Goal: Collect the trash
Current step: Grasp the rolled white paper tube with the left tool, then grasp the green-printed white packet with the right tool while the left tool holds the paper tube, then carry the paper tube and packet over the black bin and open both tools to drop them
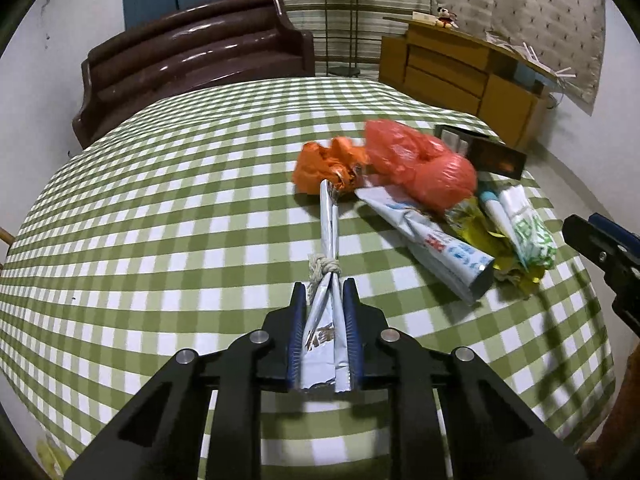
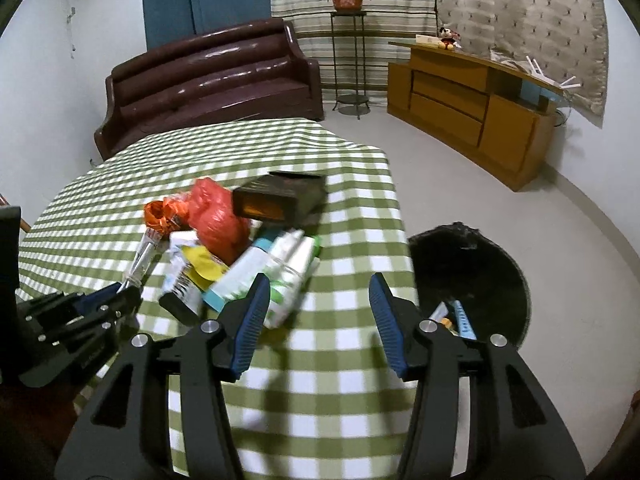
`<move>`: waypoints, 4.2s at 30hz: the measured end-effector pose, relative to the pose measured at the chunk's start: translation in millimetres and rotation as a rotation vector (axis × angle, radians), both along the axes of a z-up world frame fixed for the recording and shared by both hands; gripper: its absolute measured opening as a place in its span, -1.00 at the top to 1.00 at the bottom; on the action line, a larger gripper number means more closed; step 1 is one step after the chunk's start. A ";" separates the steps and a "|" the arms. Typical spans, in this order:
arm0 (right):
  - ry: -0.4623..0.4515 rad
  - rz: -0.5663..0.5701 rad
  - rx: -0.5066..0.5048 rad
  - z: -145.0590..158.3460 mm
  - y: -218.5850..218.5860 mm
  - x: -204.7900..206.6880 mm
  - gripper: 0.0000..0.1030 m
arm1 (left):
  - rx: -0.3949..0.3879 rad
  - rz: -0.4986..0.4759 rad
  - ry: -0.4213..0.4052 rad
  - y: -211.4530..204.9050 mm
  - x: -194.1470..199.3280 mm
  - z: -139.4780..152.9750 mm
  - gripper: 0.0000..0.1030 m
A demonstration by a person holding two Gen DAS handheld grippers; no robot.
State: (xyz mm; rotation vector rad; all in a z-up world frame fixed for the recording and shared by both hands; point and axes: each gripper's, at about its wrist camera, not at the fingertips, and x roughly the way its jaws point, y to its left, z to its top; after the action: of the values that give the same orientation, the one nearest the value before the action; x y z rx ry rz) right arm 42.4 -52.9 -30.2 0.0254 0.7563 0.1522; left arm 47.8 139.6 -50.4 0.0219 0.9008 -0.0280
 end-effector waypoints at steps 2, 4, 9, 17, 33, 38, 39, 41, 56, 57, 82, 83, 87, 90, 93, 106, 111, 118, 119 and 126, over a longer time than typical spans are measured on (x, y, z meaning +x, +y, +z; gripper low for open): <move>0.007 0.003 0.006 -0.8 5.7 4.1 -0.02 | 0.001 0.012 -0.007 7.3 1.8 1.7 0.61; 0.021 0.006 0.001 -3.4 12.0 8.8 -0.05 | -0.001 0.021 -0.009 11.8 3.7 2.4 0.61; 0.042 0.000 -0.035 -7.4 14.1 13.7 -0.07 | -0.013 0.028 -0.006 20.6 5.2 2.2 0.61; 0.061 -0.046 -0.059 -8.0 -2.9 15.1 -0.07 | -0.031 0.040 -0.002 30.1 5.1 0.0 0.61; 0.110 0.029 -0.111 -23.2 11.7 36.9 0.26 | -0.018 0.052 -0.005 34.6 8.3 -0.7 0.61; 0.105 0.042 -0.115 -25.1 14.1 31.0 0.37 | -0.017 0.052 -0.002 33.0 9.4 -0.9 0.61; 0.106 0.043 -0.112 -25.3 13.8 29.4 0.37 | -0.017 0.052 -0.002 33.0 9.4 -0.7 0.61; 0.105 0.047 -0.110 -25.6 12.6 24.6 0.38 | -0.017 0.053 -0.004 32.5 9.0 -0.7 0.61; 0.040 -0.038 -0.069 -10.0 -33.4 1.6 0.38 | -0.030 0.005 -0.054 5.8 -6.4 17.7 0.61; 0.033 -0.046 -0.067 -8.5 -37.7 1.0 0.38 | -0.030 -0.002 -0.061 2.2 -6.8 20.6 0.61; -0.040 -0.269 -0.035 4.3 -148.0 9.9 0.38 | -0.037 -0.314 -0.151 -159.1 15.4 44.0 0.61; -0.041 -0.273 -0.034 4.2 -151.4 10.9 0.38 | -0.036 -0.325 -0.149 -166.9 17.9 42.3 0.61; -0.036 -0.286 -0.027 0.2 -159.8 15.9 0.38 | -0.027 -0.346 -0.146 -185.0 27.3 36.5 0.61; -0.029 -0.292 -0.022 -4.7 -165.4 19.1 0.38 | -0.018 -0.348 -0.141 -197.9 35.3 32.1 0.61; -0.022 -0.299 -0.016 -8.1 -170.8 22.5 0.38 | -0.011 -0.344 -0.135 -207.0 41.3 28.8 0.61; -0.001 -0.330 0.006 -25.0 -187.2 38.2 0.38 | 0.018 -0.358 -0.104 -241.8 64.7 15.0 0.61; 0.004 -0.341 0.013 -29.5 -193.9 48.1 0.37 | 0.028 -0.358 -0.083 -250.8 72.2 10.4 0.61; 0.016 -0.356 0.023 -38.6 -202.2 59.4 0.37 | 0.045 -0.369 -0.071 -262.2 79.5 6.6 0.61; 0.017 -0.357 0.024 -39.0 -204.9 60.3 0.37 | 0.048 -0.370 -0.069 -263.7 80.5 5.8 0.61; 0.026 -0.369 0.031 -43.8 -208.3 63.2 0.35 | 0.058 -0.375 -0.054 -268.9 84.2 2.0 0.49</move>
State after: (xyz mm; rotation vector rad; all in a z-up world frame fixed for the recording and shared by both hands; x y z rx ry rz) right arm 105.5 -261.2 -74.0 0.1949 0.7626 -0.1881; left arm 132.0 -129.3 -48.4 0.2448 0.8335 -0.3494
